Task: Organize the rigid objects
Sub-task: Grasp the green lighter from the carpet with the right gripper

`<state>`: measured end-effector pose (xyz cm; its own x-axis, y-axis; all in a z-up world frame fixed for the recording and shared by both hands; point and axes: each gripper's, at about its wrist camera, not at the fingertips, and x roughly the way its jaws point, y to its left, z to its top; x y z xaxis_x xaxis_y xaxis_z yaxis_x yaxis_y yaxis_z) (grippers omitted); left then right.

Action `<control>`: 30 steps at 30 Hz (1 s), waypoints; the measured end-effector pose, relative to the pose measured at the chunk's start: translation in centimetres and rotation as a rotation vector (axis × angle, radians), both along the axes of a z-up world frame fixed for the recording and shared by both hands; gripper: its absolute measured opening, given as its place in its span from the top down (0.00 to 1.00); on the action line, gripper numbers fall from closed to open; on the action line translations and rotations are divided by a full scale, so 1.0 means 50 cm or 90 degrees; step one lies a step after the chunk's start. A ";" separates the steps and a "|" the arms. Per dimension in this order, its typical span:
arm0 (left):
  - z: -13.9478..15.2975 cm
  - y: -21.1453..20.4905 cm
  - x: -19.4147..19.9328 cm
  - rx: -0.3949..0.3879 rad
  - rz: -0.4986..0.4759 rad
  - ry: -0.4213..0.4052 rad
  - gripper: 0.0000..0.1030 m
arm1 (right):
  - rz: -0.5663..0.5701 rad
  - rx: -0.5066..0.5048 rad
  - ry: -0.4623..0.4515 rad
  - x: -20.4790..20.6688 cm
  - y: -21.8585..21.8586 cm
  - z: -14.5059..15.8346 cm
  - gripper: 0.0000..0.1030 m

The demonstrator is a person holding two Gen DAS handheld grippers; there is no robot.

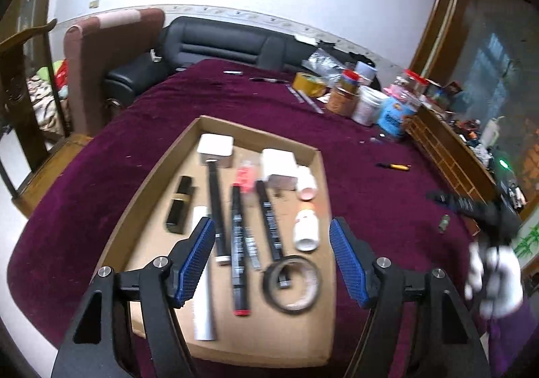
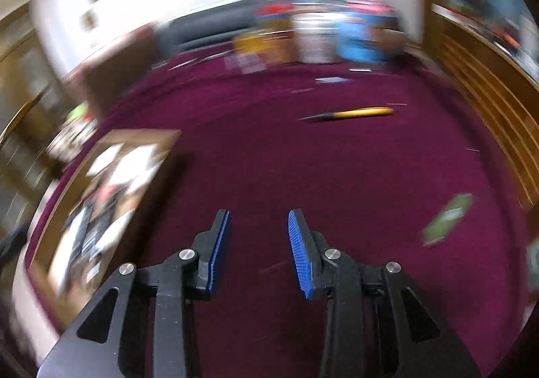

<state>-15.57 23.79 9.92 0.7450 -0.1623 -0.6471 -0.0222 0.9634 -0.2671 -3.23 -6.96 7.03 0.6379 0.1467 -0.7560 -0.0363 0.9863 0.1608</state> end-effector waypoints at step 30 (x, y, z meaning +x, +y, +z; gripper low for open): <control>-0.046 -0.069 0.047 -0.034 -0.081 0.078 0.37 | -0.107 0.037 0.176 0.333 -0.045 -0.096 0.94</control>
<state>-13.23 20.36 7.62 0.6326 -0.2866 -0.7195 0.0629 0.9450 -0.3211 13.41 -9.22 2.21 0.4282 0.1058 -0.8975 0.1787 0.9636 0.1988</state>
